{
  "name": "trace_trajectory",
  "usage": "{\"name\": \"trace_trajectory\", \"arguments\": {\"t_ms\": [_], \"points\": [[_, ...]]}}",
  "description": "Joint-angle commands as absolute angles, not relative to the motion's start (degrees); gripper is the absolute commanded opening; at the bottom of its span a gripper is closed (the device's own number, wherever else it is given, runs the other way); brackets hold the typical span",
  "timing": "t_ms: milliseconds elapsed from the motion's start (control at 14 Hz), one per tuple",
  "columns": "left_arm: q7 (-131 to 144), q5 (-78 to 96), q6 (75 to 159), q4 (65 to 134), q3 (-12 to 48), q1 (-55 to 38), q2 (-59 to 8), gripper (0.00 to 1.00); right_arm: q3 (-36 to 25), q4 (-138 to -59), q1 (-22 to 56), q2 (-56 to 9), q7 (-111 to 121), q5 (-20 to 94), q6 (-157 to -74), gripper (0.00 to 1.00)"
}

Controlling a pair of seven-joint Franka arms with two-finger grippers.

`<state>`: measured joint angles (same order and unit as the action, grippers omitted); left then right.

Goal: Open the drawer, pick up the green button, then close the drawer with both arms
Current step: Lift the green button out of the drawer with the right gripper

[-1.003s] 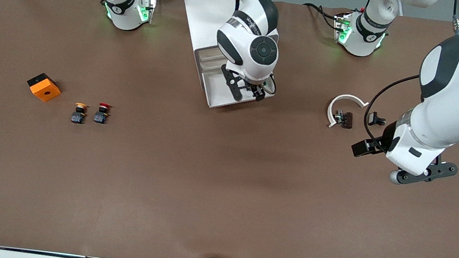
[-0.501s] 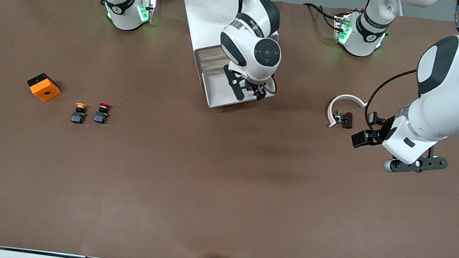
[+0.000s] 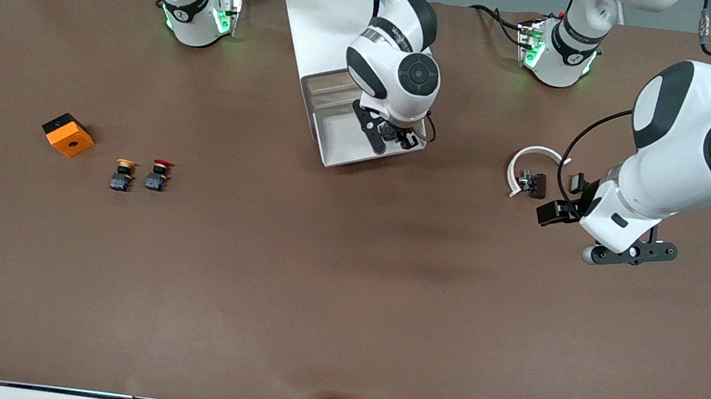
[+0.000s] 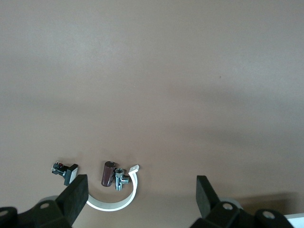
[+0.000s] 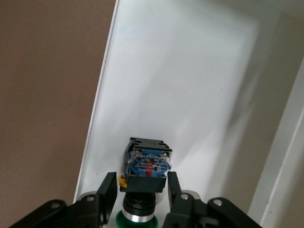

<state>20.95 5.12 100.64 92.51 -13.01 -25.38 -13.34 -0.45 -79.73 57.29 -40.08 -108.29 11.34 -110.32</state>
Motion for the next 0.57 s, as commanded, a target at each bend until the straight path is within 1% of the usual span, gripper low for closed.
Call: {"name": "trace_trajectory", "arguments": {"t_ms": [0, 215, 286, 358, 430, 501], "points": [[20.65, 3.78, 101.78, 93.69, -12.92, -25.66, -12.74, 1.0, -1.05, -78.84, 58.27, -41.04, -108.37, 10.2, -110.74, 0.0], [20.65, 3.78, 102.04, 93.87, -12.83, -25.66, -12.92, 1.0, -1.05, -79.28, 58.45, -41.04, -108.28, 10.11, -110.65, 0.0], [20.65, 3.78, 102.3, 93.95, -12.83, -25.66, -13.01, 1.0, -1.05, -79.28, 58.45, -41.04, -108.28, 10.11, -110.65, 0.11], [20.65, 3.78, 102.39, 93.96, -12.83, -25.75, -13.18, 1.0, -1.05, -79.28, 58.27, -41.04, -108.28, 10.11, -110.57, 0.41], [20.65, 3.78, 102.39, 93.96, -12.83, -25.84, -13.27, 1.0, -1.14, -79.45, 58.36, -41.04, -108.11, 9.85, -110.57, 0.53], [20.65, 3.78, 102.48, 93.96, -12.83, -25.93, -13.36, 1.0, -1.06, -79.89, 58.36, -41.04, -108.02, 9.06, -110.57, 0.62]]}}
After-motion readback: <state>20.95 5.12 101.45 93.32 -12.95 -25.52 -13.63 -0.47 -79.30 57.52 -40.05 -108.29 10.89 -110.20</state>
